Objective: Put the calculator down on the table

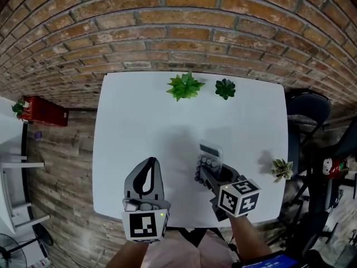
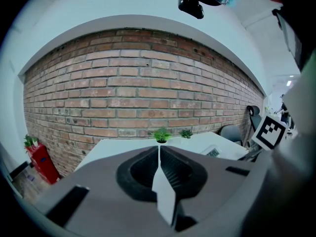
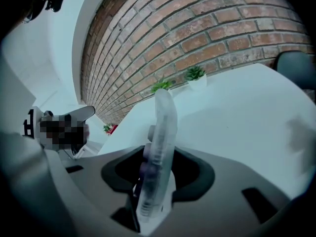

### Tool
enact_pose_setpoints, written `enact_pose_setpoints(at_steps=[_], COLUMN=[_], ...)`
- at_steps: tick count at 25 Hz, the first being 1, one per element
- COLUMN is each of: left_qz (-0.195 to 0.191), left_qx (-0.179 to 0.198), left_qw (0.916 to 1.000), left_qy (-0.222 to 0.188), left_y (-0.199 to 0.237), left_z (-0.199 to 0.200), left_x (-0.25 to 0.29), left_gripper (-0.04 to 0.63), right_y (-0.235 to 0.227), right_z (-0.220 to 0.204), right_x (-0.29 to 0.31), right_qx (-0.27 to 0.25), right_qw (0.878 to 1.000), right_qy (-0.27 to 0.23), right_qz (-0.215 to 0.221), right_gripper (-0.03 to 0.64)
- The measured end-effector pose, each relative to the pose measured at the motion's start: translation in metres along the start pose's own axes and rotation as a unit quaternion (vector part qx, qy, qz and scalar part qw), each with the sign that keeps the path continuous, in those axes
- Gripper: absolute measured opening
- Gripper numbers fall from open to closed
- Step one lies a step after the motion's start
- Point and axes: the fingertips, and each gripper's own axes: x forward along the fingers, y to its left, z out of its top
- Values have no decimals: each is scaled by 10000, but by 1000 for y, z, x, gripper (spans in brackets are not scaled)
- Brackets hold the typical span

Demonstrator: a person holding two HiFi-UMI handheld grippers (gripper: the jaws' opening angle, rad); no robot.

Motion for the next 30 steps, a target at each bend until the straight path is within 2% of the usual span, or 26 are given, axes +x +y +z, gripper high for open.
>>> enact_pose_setpoints(at_steps=[6,10,13,17,23,26,30], left_qz=[-25,-66,-66,-84,-78,-113,-130], left_qx=[10,277,145,277,92,293,328], left_qw=[10000,9995,9998,9994,9999,9994,9993], left_qy=[33,164,95,172,45,124,130], left_y=[0,3,0,1,-4,-5,-9], left_z=[0,-9,-4,-9,-1,-6,-4], left_x=[2,1,3,1,3,1,0], left_gripper=[18,18,18,18,18,18,18], right_y=[-4,-6,-8,-11,-13,-14,-14], right_z=[-9,-13,-14,-17,-26,-31,-38], right_x=[4,6,5,5,5,5,3], right_qx=[-56,-65,-46,-76,-168,-238,-463], right_qw=[9997,9994,9993,9988,9974,9962,9924], right_qy=[234,321,353,447,675,826,1121], right_qz=[-22,-57,-93,-164,-182,-173,-189], right_gripper=[196,198,201,217,315,350,410])
